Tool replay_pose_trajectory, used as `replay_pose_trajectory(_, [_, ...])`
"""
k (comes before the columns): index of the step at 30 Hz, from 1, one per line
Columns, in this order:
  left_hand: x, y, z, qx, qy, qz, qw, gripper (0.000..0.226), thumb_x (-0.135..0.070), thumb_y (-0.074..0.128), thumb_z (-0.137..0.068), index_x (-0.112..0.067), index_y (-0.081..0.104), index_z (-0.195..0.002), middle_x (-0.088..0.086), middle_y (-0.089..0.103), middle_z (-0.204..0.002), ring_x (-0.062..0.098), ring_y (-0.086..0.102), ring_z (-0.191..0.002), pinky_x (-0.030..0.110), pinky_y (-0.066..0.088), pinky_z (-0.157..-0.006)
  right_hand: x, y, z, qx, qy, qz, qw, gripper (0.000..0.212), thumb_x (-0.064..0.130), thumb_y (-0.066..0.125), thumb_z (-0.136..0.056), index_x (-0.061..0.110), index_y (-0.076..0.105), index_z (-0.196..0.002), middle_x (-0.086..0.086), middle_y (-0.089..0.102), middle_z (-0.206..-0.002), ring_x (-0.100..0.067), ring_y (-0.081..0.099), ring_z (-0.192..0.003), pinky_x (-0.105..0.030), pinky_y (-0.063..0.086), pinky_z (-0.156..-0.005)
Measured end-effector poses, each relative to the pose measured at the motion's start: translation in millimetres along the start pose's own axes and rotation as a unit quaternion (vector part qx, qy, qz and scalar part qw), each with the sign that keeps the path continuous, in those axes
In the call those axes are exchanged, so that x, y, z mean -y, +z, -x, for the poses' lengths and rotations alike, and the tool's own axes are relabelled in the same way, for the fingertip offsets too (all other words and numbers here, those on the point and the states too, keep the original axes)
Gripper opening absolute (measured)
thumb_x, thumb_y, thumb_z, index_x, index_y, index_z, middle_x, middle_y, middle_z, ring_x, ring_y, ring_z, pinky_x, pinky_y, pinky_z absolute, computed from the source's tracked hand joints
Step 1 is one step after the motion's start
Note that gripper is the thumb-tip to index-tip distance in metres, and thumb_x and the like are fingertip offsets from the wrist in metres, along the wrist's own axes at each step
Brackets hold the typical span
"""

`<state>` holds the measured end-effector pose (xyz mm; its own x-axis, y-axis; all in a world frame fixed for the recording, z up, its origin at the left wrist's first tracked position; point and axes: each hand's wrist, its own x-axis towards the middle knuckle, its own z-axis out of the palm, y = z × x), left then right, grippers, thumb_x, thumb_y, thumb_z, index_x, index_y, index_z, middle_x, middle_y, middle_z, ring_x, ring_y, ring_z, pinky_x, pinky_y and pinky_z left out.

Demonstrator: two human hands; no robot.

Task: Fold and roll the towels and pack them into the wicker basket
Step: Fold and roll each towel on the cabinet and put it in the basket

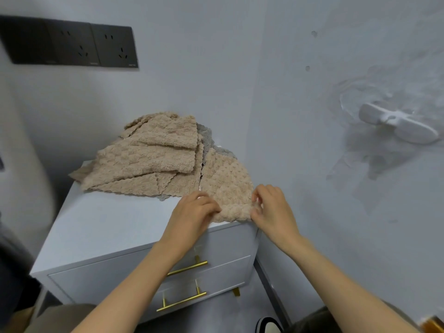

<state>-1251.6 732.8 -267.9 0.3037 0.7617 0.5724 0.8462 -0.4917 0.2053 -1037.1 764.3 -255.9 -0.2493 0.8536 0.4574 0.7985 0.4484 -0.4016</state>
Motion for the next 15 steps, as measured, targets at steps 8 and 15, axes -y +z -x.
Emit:
replay_pose_trajectory(8, [5, -9, 9, 0.084, -0.052, -0.006, 0.995, 0.034, -0.041, 0.055, -0.092, -0.032, 0.063, -0.124, -0.019, 0.061, -0.126, 0.007, 0.037, -0.137, 0.027, 0.038, -0.102, -10, 11, 11, 0.028, -0.218, 0.074, 0.973, 0.039, -0.003, 0.073, -0.071, 0.012, 0.070, -0.106, 0.001, 0.066, -0.099, -0.019, 0.062, -0.091, -0.027, 0.054, -0.066])
replay_pose_trajectory(15, [12, -8, 12, 0.117, -0.089, 0.044, 0.988, 0.035, -0.034, 0.048, -0.098, -0.033, 0.056, -0.131, -0.010, 0.060, -0.130, 0.005, 0.029, -0.140, 0.028, 0.043, -0.100, -24, 7, 13, 0.064, -0.240, 0.076, 0.966, 0.041, 0.005, 0.071, -0.078, 0.010, 0.066, -0.118, -0.001, 0.066, -0.110, -0.022, 0.063, -0.099, -0.032, 0.057, -0.075])
